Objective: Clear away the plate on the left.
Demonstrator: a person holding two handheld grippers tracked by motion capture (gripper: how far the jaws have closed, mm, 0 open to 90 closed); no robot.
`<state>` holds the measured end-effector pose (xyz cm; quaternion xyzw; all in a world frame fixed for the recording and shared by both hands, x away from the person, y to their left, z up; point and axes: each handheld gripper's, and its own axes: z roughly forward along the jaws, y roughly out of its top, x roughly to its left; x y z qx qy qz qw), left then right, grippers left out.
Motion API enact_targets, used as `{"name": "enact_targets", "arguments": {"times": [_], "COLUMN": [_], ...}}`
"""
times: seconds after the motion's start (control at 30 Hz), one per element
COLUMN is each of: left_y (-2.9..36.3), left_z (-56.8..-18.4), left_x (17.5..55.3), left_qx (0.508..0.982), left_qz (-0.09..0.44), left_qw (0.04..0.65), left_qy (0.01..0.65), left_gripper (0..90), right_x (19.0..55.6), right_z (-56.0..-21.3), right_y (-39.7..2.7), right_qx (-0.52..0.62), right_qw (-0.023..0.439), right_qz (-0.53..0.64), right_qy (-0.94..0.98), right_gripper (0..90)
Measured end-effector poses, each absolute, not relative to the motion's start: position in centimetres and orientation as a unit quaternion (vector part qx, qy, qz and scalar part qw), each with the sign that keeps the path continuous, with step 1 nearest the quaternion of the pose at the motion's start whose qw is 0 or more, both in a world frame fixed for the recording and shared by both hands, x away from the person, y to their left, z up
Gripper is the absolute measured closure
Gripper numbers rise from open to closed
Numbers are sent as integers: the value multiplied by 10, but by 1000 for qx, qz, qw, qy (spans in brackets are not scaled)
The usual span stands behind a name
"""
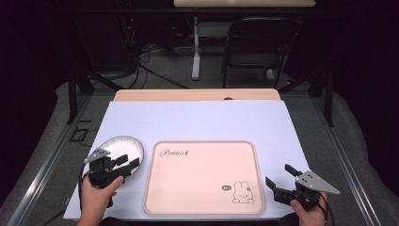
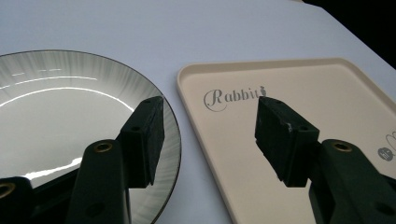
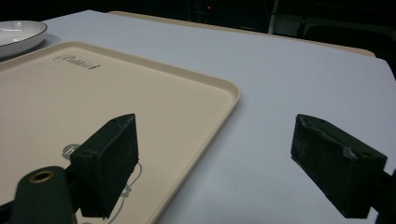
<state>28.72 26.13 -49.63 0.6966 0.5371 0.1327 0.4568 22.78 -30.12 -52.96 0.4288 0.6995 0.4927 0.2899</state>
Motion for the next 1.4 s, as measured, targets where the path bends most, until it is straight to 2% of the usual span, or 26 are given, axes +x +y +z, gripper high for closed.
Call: {"name": "enact_targets", "arguments": {"times": [0.3,0.8,1.4], "left_y": [268,291,313], "left_z": [-487,-459,-454], "left_x": [294,315,341], "left_qx": [694,688,663], "left_qz": [116,93,65], "left_qw": [427,382,342], "left_qy": [567,610,663], "left_gripper": [421,464,491], "right_x": [228,229,230], "right_z": [-530,-530,-530], "right_y": [-303,-302,-303], "right_qx": [428,435,437], "right_qw": [292,288,287], "right_qz": [496,497,496], "right_qy": [697,694,693], "right_gripper": [142,142,142]}}
